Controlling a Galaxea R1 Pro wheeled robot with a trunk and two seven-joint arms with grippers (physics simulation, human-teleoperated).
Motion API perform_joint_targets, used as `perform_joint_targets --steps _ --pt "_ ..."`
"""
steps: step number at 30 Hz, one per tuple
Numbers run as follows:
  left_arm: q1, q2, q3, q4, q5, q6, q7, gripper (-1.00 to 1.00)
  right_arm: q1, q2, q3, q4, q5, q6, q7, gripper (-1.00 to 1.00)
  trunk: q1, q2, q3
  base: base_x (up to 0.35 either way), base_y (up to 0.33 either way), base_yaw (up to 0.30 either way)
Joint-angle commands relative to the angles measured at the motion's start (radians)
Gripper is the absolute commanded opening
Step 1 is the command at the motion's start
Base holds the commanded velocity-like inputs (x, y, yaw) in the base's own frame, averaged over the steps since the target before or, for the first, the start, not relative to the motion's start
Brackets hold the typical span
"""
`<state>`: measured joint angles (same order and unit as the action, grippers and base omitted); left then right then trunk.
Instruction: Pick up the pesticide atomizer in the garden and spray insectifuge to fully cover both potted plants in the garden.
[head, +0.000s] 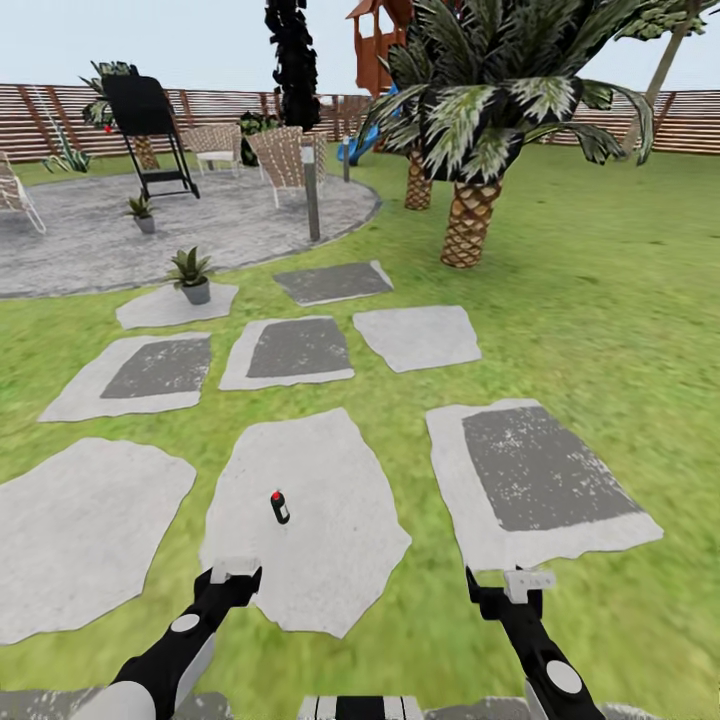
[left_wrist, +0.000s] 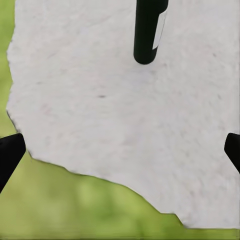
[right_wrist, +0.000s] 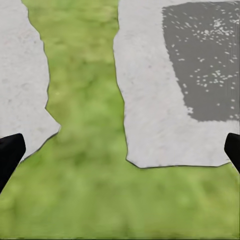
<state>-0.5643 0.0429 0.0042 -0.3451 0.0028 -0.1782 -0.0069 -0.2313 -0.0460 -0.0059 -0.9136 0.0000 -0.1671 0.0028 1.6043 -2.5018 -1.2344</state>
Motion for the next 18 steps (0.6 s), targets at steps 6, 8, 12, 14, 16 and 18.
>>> perform_joint_targets --steps 6,8,12,14,16,18 --pt "0.000 0.000 0.000 0.000 0.000 -0.005 -0.001 1.00 0.000 0.000 0.000 0.001 0.000 -0.003 0.000 1.00 0.002 -0.002 -0.034 0.000 0.000 0.000" --pt "0.000 0.000 -0.002 0.001 0.000 -0.027 -0.001 1.00 0.000 0.000 0.000 0.001 0.000 -0.003 0.000 1.00 0.003 -0.002 -0.044 0.000 0.000 0.000" --pt "0.001 0.000 -0.002 0.011 0.001 -0.098 -0.001 1.00 0.000 0.000 0.000 0.001 0.000 -0.002 0.000 1.00 0.005 -0.003 -0.064 0.000 0.000 0.000" --pt "0.001 0.000 -0.001 0.012 0.002 -0.105 -0.001 1.00 0.000 0.000 0.000 0.002 0.001 -0.003 0.000 1.00 0.005 -0.003 -0.064 0.000 0.000 0.000" --pt "0.001 0.000 -0.002 0.012 0.002 -0.109 -0.001 1.00 0.000 0.000 0.001 0.002 0.001 -0.003 0.000 1.00 0.005 -0.003 -0.065 0.000 0.000 0.000" --pt "0.001 0.000 -0.003 0.013 0.001 -0.113 -0.001 1.00 0.000 0.000 0.001 0.002 0.002 -0.003 0.000 1.00 0.005 -0.003 -0.065 0.000 0.000 0.000"
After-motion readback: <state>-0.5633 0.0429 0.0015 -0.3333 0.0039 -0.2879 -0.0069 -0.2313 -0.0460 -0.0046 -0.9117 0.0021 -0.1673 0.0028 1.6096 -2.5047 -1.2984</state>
